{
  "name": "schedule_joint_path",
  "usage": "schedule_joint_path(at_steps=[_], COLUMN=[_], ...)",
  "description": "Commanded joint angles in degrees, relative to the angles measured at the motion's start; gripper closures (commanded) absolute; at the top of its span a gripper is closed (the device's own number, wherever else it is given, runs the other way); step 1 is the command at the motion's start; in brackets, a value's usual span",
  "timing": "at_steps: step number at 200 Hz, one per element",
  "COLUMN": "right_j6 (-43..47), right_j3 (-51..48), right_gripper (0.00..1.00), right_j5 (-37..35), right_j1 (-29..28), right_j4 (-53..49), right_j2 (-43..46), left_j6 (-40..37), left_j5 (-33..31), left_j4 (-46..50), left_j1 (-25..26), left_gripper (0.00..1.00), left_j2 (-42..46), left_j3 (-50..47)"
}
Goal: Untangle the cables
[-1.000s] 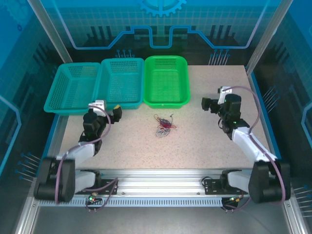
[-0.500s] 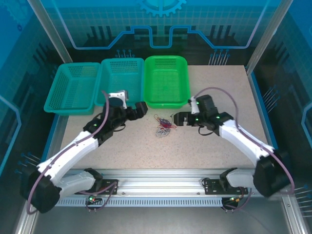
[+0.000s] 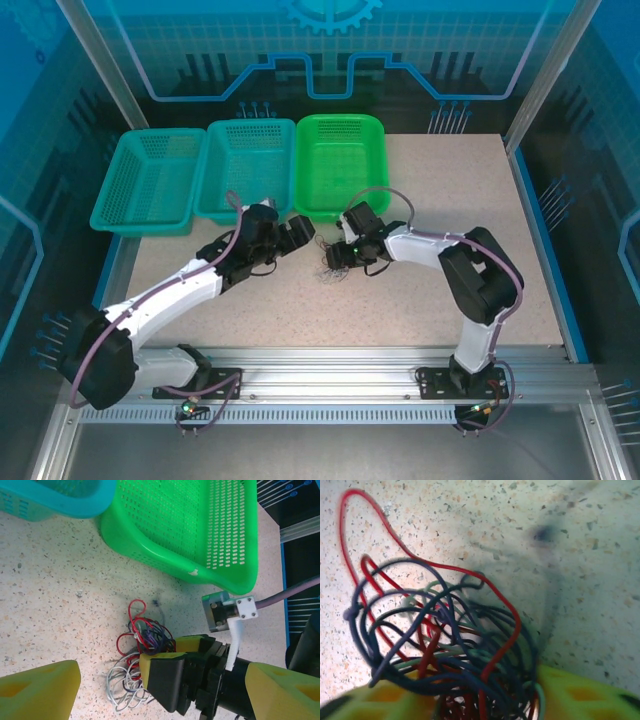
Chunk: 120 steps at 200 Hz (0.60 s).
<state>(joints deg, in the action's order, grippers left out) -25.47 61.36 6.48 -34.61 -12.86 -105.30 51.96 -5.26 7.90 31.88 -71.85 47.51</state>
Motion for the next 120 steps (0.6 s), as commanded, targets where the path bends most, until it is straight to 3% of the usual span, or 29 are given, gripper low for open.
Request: schedule_joint_path(at_steps=[1,19,50,93,120], right_j6=[2.8,4.3,6.1,8.5,9.4], right_j3=[1.6,-0.4,-2.5,-3.7,-3.0], right_gripper=[0.75,0.85,0.85,0.85,0.86], right_j5=[0.6,2.4,6.9,10.7,12.0], right_j1=[-1.0,-1.0,-1.0,-1.6,-1.6], right_j4=[0.1,0.0,-2.7,-4.6,-5.3], right_j2=[0.3,4.1,11.2,17.0,18.3], left_j6=[3.6,6.8,8.6,8.1,8.5], left_j5=[3.7,5.5,7.6,16.3,16.9], left_j4=[2.7,2.6,1.0,-6.9,-10.6], left_j1=[-1.8,-3.3,-4.4,-4.3,-4.3], left_gripper=[0.15,0.19,0.23,0.27,0.36], left_j2=[-1.0,-1.2,-2.9,-10.0,-11.7], left_j3=[0.4,-0.1,-0.5,3.2,4.3])
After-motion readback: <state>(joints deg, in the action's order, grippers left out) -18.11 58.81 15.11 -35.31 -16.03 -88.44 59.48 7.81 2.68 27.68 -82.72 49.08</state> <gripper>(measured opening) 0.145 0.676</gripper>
